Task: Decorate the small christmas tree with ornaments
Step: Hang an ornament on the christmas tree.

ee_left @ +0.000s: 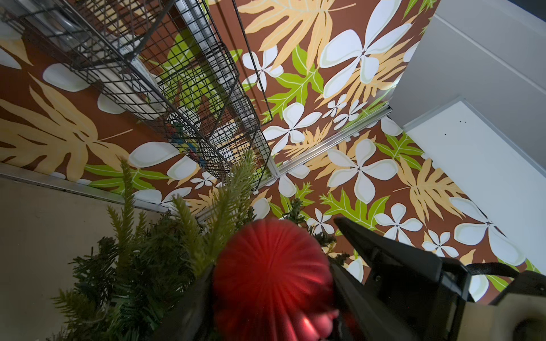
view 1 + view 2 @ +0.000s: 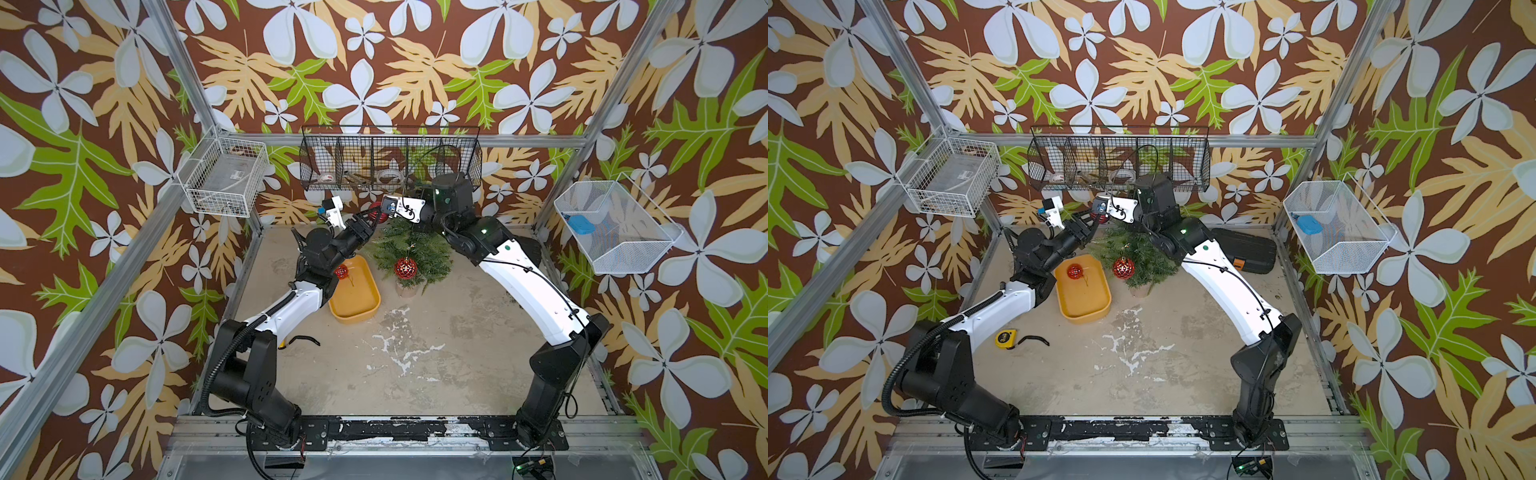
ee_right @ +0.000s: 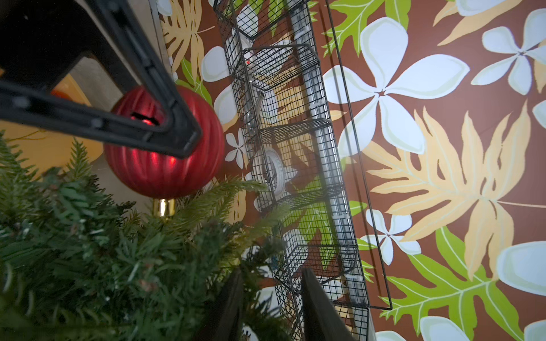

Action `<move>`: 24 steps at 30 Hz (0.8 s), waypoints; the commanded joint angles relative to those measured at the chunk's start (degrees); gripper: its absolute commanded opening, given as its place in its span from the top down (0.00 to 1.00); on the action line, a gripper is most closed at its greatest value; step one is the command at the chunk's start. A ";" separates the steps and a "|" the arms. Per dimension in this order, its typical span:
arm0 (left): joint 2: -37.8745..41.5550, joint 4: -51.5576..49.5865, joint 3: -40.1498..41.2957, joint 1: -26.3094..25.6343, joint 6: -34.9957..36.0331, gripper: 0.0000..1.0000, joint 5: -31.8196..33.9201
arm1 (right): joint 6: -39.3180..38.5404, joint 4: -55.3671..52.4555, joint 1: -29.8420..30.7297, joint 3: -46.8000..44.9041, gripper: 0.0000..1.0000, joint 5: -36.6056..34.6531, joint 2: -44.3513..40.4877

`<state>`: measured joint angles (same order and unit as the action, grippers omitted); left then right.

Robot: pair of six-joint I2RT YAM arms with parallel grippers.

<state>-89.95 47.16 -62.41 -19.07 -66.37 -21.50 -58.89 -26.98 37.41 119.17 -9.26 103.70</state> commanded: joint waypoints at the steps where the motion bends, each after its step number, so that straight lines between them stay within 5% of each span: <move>1: 0.81 1.10 0.56 0.06 0.13 0.80 -0.64 | 0.96 1.28 0.60 0.54 0.57 -0.32 -1.16; 4: 1.09 1.88 1.06 0.06 -0.25 0.74 -0.65 | 1.98 1.97 0.73 0.47 0.55 -0.24 -2.17; 9: 1.52 1.72 1.14 0.07 -0.37 0.41 -0.35 | 2.95 2.89 0.81 0.18 0.54 -0.56 -3.66; 15: 3.82 -0.95 1.64 0.04 1.48 0.29 1.21 | 3.88 3.52 0.85 -0.08 0.54 -1.28 -4.99; 18: 5.38 -3.08 1.74 0.41 3.20 0.06 2.03 | 4.07 3.60 1.30 -0.52 0.54 -1.90 -5.74; 24: 10.08 -8.59 3.39 2.85 6.72 0.01 2.85 | 6.59 3.87 2.22 -0.87 0.54 -4.17 -7.64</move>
<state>-81.71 41.34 -59.59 -17.32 -62.74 -19.51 -54.94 -24.86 39.33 118.39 -11.46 97.06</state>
